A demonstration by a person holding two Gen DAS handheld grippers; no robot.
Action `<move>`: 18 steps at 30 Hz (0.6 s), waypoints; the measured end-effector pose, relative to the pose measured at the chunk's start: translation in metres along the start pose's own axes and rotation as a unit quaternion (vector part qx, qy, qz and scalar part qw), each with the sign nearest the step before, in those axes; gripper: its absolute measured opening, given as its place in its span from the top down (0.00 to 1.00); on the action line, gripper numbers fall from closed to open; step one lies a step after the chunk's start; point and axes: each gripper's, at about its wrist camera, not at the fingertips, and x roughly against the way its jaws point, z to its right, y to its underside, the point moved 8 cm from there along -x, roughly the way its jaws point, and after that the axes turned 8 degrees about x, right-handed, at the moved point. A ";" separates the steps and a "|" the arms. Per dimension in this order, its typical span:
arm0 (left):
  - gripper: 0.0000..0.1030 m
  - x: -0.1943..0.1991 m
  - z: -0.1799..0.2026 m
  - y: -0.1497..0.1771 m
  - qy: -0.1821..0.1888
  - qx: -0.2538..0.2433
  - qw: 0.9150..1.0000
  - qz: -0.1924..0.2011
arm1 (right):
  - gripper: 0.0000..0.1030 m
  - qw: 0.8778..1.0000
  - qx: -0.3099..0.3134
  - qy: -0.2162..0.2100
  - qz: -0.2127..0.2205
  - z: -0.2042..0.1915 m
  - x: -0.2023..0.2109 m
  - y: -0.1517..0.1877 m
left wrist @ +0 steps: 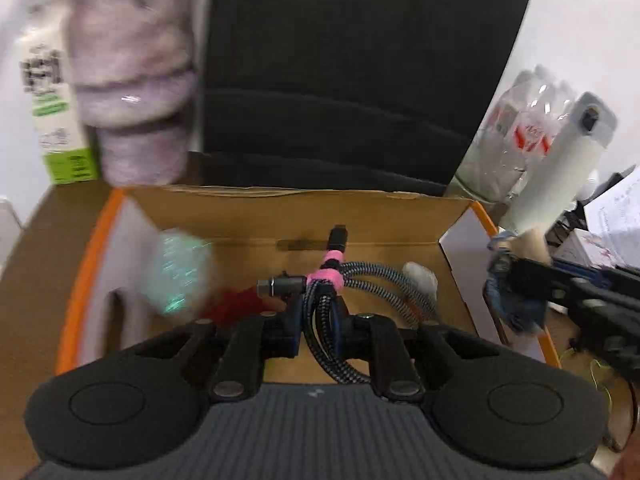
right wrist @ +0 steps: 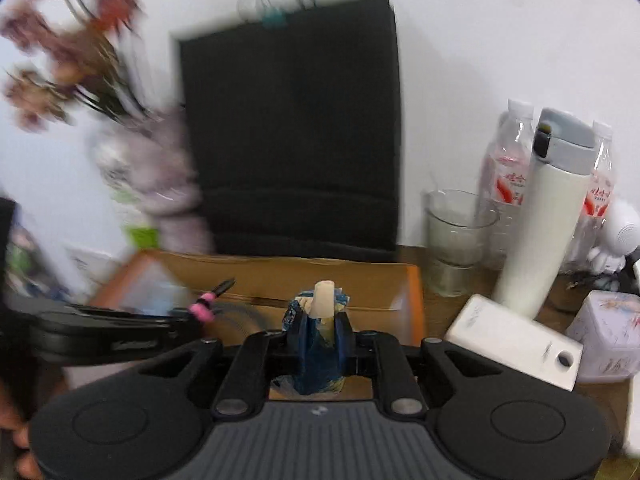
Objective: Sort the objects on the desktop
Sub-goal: 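Carry the cable and blue item to the box and open both tools, then withdraw both tools from the box back over the table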
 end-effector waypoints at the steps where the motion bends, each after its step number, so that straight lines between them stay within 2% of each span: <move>1: 0.85 -0.009 0.003 -0.002 -0.006 -0.001 1.000 -0.002 | 0.83 1.000 0.020 0.022 -0.008 0.004 -0.016 -0.001; 2: 0.81 -0.018 0.006 -0.003 -0.010 -0.007 1.000 -0.008 | 0.81 0.999 0.026 0.033 -0.015 0.007 -0.029 -0.001; 3: 0.72 -0.027 0.009 -0.005 -0.018 -0.016 1.000 -0.015 | 0.75 0.999 0.028 0.036 -0.025 0.011 -0.043 -0.001; 4: 0.51 -0.030 0.009 -0.006 -0.024 -0.022 0.999 -0.015 | 0.58 0.998 0.026 0.036 -0.040 0.015 -0.057 0.001; 5: 0.43 -0.031 0.011 -0.008 -0.025 -0.029 0.999 -0.008 | 0.53 0.998 0.023 0.042 -0.051 0.019 -0.067 0.002; 7: 0.41 -0.028 0.015 -0.014 -0.007 -0.047 0.999 0.006 | 0.48 0.998 0.010 0.034 -0.044 0.022 -0.073 -0.001; 8: 0.36 -0.022 0.017 -0.015 -0.002 -0.055 0.998 0.012 | 0.44 0.999 0.007 0.034 -0.037 0.023 -0.071 -0.003; 11: 0.26 -0.003 0.011 -0.022 -0.024 -0.052 0.998 0.036 | 0.37 0.999 0.011 0.045 -0.011 0.018 -0.056 -0.010; 14: 0.24 0.023 0.003 -0.021 -0.034 -0.039 0.998 0.045 | 0.36 1.000 0.008 0.030 -0.003 0.012 -0.036 -0.015; 16: 0.19 0.045 -0.005 -0.015 -0.049 -0.038 0.997 0.051 | 0.36 1.000 -0.006 0.019 -0.001 0.008 -0.019 -0.014; 18: 0.13 0.076 -0.007 0.004 -0.039 -0.051 0.995 0.071 | 0.31 1.000 -0.016 0.008 0.003 0.005 -0.002 -0.010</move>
